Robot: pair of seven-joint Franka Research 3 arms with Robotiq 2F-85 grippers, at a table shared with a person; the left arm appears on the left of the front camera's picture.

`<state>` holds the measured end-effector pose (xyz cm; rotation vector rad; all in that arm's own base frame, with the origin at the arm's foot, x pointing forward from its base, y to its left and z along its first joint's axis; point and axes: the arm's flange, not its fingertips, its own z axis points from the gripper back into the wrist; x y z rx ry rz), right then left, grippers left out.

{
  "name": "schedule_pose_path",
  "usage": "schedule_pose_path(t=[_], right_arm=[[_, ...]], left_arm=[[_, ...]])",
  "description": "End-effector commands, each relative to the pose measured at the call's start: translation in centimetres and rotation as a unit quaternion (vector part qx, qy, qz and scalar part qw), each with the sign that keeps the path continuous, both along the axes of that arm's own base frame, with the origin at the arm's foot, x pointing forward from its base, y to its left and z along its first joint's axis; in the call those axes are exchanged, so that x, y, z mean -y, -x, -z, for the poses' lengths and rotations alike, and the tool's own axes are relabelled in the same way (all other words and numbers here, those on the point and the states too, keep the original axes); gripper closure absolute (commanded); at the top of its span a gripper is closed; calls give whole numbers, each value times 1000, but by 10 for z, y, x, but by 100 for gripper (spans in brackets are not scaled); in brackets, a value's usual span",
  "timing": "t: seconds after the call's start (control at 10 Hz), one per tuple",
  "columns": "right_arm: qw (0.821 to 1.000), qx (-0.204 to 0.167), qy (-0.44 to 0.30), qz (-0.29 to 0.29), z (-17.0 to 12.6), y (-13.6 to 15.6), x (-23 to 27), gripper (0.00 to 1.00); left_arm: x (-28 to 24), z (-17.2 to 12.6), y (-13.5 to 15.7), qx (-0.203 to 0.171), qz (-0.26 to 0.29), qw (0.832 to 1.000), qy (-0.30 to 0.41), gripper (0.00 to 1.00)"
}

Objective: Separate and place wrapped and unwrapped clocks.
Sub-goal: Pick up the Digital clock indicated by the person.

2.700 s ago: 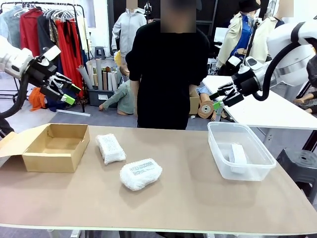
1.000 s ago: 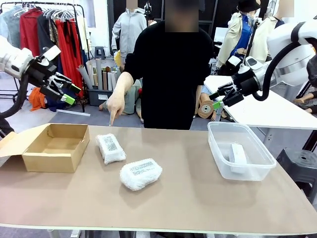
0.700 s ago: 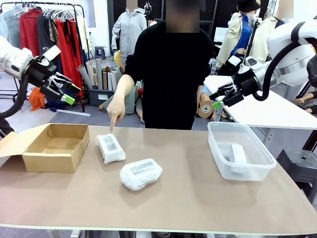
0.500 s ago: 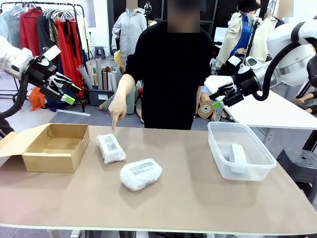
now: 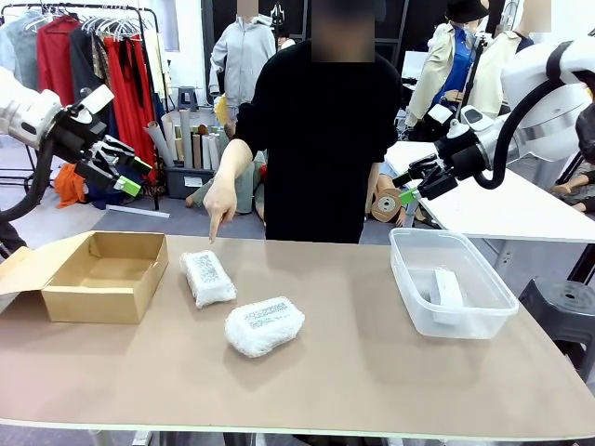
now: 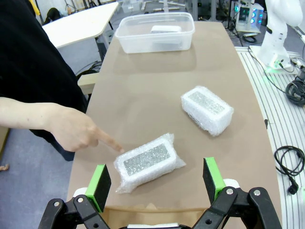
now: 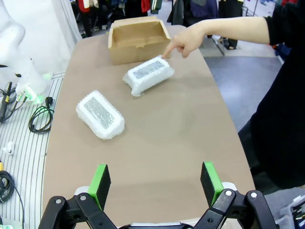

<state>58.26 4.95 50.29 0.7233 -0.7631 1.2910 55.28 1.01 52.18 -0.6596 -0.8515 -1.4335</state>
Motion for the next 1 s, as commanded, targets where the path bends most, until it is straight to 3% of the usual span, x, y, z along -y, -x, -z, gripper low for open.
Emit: schedule_pose_path(t=[0.0, 0.4, 0.5, 0.6, 0.7, 0.9], right_arm=[[1000, 2, 3, -2, 0, 0, 0, 0], [1000, 2, 3, -2, 0, 0, 0, 0], [1000, 2, 3, -2, 0, 0, 0, 0], [1000, 2, 3, -2, 0, 0, 0, 0], [1000, 2, 3, -2, 0, 0, 0, 0], [1000, 2, 3, -2, 0, 0, 0, 0]], left_arm=[[-1, -1, 2, 1, 0, 1000, -2, 0], [0, 0, 0, 0, 0, 1000, 0, 0], [12, 1, 6, -41, -10, 998, -40, 0], [20, 1, 5, -69, -32, 995, -70, 0], [31, -6, 13, -71, -73, 988, -119, 0], [63, -11, 28, -71, -114, 980, -147, 0]])
